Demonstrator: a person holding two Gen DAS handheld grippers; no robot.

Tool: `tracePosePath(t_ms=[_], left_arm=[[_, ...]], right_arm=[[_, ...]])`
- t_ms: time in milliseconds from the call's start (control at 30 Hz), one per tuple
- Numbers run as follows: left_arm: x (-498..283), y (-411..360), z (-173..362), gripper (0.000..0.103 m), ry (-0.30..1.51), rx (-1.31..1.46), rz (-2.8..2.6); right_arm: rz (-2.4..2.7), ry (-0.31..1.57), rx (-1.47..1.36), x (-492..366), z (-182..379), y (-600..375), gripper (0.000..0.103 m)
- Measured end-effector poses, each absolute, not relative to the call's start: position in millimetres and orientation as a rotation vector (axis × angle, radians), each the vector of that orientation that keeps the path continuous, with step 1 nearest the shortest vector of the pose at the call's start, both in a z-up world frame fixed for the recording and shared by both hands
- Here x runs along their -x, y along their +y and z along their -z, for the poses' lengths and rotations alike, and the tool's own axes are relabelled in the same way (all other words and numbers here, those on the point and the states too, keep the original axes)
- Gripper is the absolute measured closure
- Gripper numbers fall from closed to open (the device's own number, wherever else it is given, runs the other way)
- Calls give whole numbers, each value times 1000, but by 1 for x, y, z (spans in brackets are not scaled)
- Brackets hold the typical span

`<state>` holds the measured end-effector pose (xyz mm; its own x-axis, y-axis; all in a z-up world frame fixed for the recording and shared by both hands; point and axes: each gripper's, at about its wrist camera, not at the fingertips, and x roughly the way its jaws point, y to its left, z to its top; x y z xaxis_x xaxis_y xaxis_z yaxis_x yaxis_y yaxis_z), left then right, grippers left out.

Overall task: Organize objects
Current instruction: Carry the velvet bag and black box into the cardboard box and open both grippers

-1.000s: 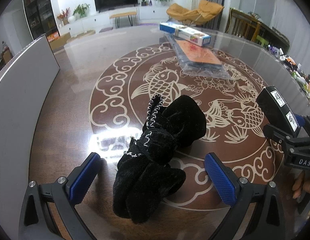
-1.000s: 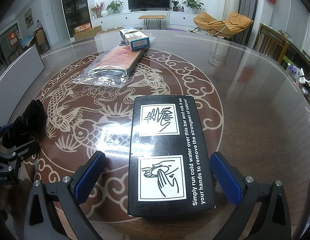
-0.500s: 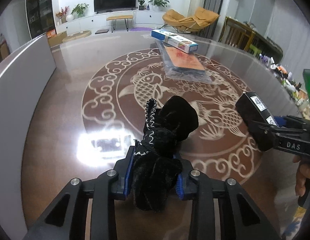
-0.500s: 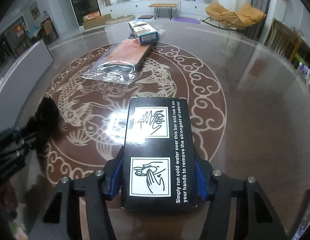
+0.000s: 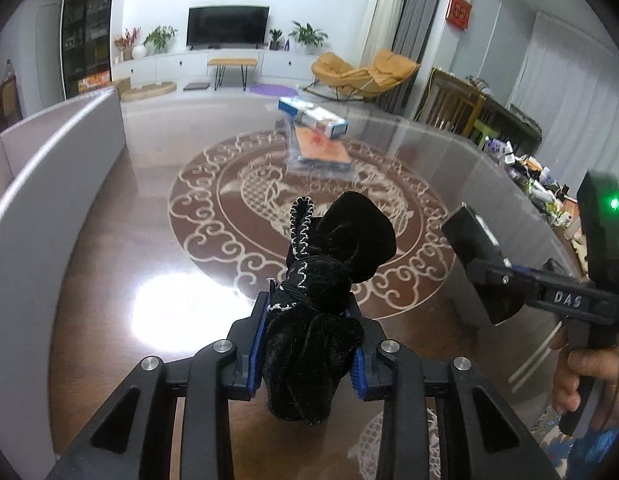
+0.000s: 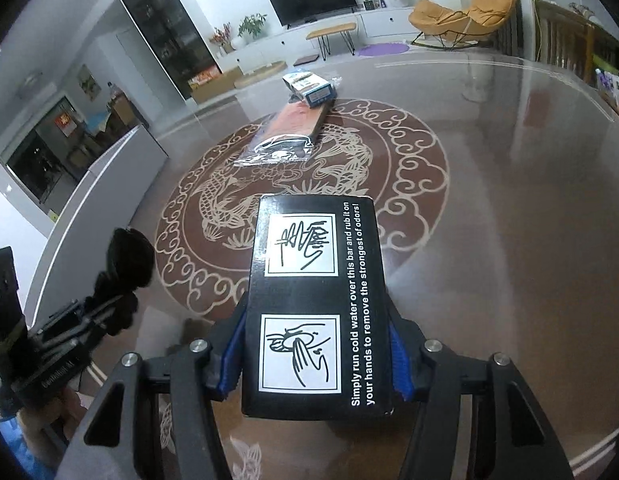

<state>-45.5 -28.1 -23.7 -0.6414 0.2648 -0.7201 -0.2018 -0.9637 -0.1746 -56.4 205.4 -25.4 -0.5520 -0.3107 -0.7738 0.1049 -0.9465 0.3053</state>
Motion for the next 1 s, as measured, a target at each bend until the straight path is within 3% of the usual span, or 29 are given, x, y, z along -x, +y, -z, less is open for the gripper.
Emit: tracePosePath(t_ms=[200,367,600,867,933,967,1000], left_arm=[[27,-47,-6,70,-174,1065,-2672],[5,-85,-44,70,-263,948,-2717],[-19,-206,-78,70,-412,955,-2899],[-29,-333,-56,69,-432,1273,-3106],[-24,-352,-42,65,-418,1432,-3114],[-22,-357,-35,53,-412,1494,-3113],[-21,-363,-29,35,-404,1555,-3120]], right_arm=[[2580,-338,-1378,49,30,214,44],[2554,-230,-1351,47,12,178,44],[2305,-143,-1151,54,-42,34,44],[2014,-52,-1026,54,-75,-146,44],[1999,0,-1040,56,-70,-183,43],[1999,24,-1057,58,-67,-196,42],[1985,49,-1090,60,-61,-212,33]])
